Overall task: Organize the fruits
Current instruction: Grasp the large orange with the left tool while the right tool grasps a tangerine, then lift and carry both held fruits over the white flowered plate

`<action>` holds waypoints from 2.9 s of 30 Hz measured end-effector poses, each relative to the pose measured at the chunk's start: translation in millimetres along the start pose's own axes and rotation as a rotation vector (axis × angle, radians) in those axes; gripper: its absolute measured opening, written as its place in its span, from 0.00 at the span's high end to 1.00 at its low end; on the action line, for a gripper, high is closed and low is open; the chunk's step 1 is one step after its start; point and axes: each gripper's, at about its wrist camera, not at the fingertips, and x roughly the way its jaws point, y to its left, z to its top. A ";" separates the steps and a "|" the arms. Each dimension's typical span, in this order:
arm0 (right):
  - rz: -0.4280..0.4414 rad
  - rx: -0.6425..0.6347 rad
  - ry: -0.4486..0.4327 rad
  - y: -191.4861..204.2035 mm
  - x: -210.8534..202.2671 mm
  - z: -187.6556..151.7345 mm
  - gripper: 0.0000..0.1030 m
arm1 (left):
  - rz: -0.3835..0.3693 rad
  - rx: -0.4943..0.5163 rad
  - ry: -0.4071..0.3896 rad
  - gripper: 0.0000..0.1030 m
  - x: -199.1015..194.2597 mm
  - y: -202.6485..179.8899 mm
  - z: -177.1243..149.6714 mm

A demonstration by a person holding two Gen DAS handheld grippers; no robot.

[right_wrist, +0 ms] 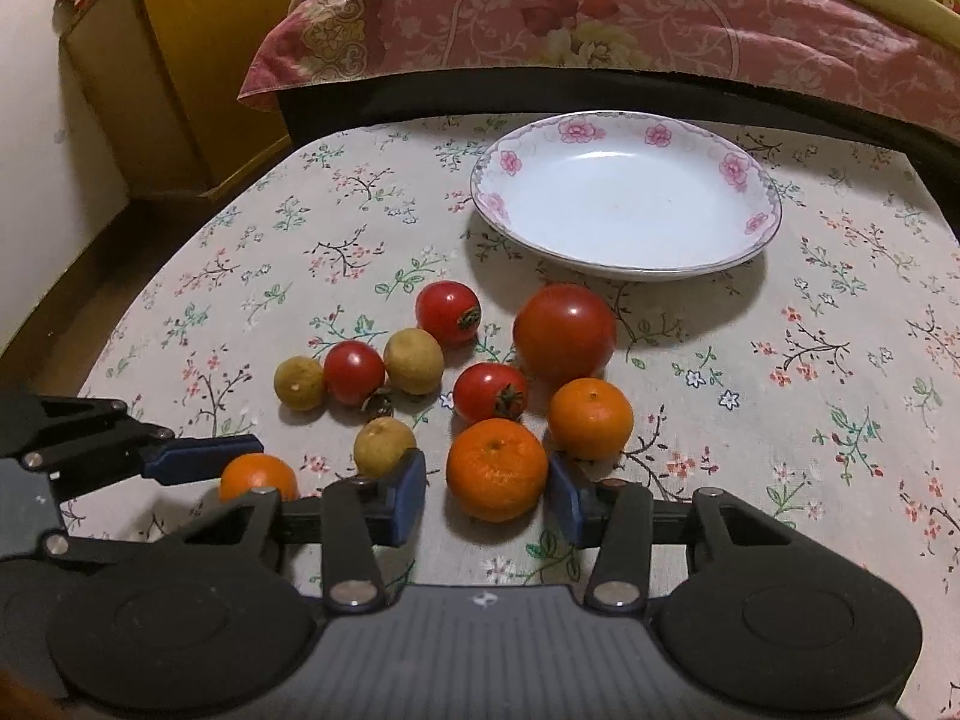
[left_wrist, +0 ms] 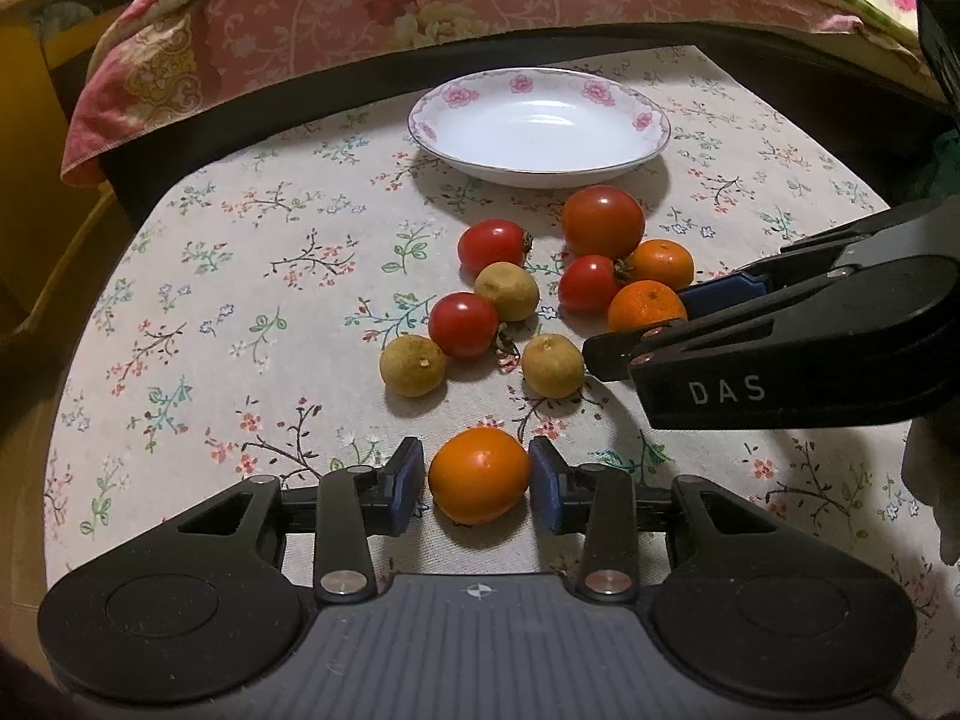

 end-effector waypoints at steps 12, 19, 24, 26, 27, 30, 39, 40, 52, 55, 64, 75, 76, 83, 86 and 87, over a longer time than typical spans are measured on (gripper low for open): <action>0.013 -0.006 0.000 0.5 -9.1 -5.3 0.72 | 0.012 0.024 0.019 0.59 -2.9 -4.9 1.1; 0.007 -0.025 0.012 1.6 -16.0 -17.3 0.72 | 0.010 0.027 0.018 0.59 -6.6 -7.0 -4.5; 0.004 -0.050 0.009 4.3 -16.8 -20.9 0.72 | -0.004 0.016 0.013 0.58 -6.3 -4.1 -5.4; 0.005 -0.053 0.012 4.9 -15.3 -19.1 0.72 | -0.005 0.020 0.013 0.58 -6.1 -4.2 -4.8; 0.003 -0.056 0.012 5.4 -14.8 -18.7 0.72 | -0.006 0.022 0.013 0.58 -5.9 -4.1 -4.3; 0.004 -0.071 0.011 6.7 -14.2 -19.6 0.70 | -0.009 0.022 0.013 0.58 -6.1 -3.7 -4.2; -0.001 -0.063 0.004 4.4 -16.3 -19.2 0.70 | -0.001 0.020 0.013 0.54 -6.1 -3.3 -5.8; 0.000 -0.060 0.010 4.4 -16.1 -19.0 0.71 | -0.003 0.022 0.014 0.57 -6.2 -3.6 -5.4; -0.048 -0.039 0.035 6.1 -29.6 -25.5 0.72 | -0.055 -0.052 0.041 0.59 -7.8 5.2 0.1; -0.068 -0.034 0.026 10.0 -40.7 -27.9 0.72 | -0.057 -0.037 0.022 0.60 -14.3 2.6 0.4; -0.143 -0.001 0.022 23.9 -70.6 -32.0 0.72 | -0.103 -0.012 -0.065 0.60 -46.6 -8.1 11.7; -0.257 -0.029 -0.053 45.4 -119.2 -12.9 0.72 | -0.133 -0.028 -0.143 0.60 -76.8 -9.3 27.1; -0.259 -0.027 -0.059 44.7 -120.8 -10.8 0.72 | -0.141 -0.039 -0.141 0.60 -76.4 -8.1 29.8; -0.214 0.023 -0.076 26.3 -111.5 13.3 0.72 | -0.141 -0.076 -0.130 0.61 -64.3 0.7 53.9; -0.197 0.030 -0.090 18.0 -102.2 26.6 0.72 | -0.149 -0.095 -0.116 0.61 -51.8 6.8 71.9; -0.190 0.034 -0.095 14.0 -98.6 31.6 0.72 | -0.152 -0.099 -0.115 0.61 -48.3 8.4 77.0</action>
